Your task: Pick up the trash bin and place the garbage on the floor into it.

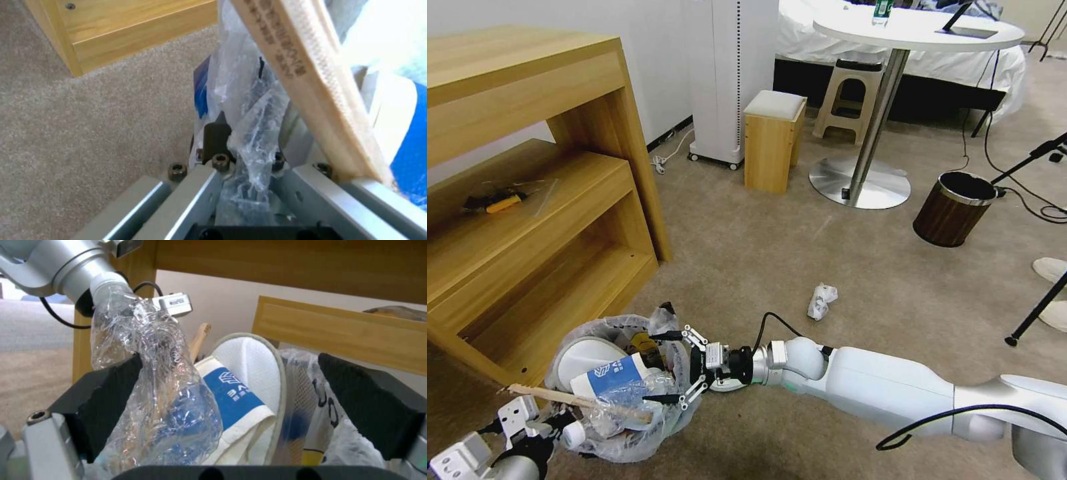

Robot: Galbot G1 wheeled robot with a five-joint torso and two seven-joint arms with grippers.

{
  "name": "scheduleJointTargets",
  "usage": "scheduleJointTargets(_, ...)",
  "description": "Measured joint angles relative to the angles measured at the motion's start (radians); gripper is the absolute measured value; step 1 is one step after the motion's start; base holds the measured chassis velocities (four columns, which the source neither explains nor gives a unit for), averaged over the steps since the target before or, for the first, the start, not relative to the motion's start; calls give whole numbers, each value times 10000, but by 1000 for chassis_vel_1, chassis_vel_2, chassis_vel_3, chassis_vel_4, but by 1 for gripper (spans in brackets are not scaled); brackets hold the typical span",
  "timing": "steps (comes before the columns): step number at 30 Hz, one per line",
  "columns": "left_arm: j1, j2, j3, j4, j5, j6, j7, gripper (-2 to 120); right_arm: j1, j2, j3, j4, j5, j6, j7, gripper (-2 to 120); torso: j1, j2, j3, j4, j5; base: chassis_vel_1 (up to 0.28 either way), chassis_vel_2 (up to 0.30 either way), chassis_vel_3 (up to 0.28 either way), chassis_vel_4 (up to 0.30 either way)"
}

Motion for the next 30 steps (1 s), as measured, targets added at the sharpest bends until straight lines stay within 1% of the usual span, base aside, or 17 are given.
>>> scheduleJointTargets(5,-31,20,14,-7,-112,0,-42,0,23,-55,0,26,7,-9,-8,100,0,0,0,0,0,0,0,0,0)
scheduleJointTargets(12,20,-170,283,-136,123,37,6,0,28,-50,1,-11,2,-17,-11,100,0,0,0,0,0,0,0,0,0)
scheduleJointTargets(30,146,-242,424,-168,371,55,124,0,173,48,-35,-16,54,-65,60,100,0,0,0,0,0,0,0,0,0)
